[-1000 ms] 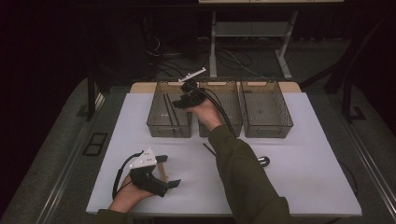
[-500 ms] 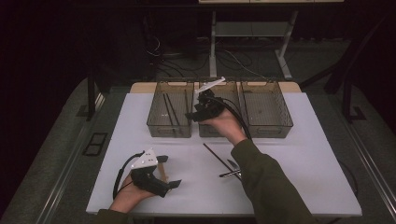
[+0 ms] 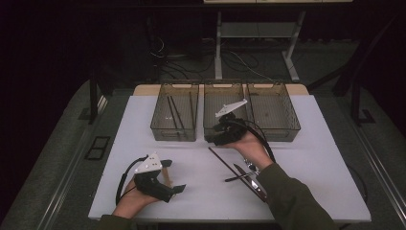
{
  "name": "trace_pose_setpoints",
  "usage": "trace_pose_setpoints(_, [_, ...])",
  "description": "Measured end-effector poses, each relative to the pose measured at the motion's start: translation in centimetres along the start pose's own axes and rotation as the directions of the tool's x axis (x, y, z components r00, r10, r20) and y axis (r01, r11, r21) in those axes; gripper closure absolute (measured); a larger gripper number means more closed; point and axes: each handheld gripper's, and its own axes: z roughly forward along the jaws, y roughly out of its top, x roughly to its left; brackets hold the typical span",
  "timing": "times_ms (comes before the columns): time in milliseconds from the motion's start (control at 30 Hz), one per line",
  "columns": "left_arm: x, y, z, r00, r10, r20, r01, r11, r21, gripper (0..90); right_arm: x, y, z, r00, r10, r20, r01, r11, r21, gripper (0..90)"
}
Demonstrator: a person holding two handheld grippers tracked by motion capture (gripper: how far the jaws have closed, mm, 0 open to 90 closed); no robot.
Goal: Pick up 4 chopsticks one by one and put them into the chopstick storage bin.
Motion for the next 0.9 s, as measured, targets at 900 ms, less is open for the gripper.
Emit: trace_pose_setpoints(900, [-0.1,0.0,0.1,0.9999,0.008,-0.007,-0.008,0.9998,0.017,0.0,1.7,-9.7,-2.0,0.9987,0.000,-0.050,0.006,0.993,0.117,67.4])
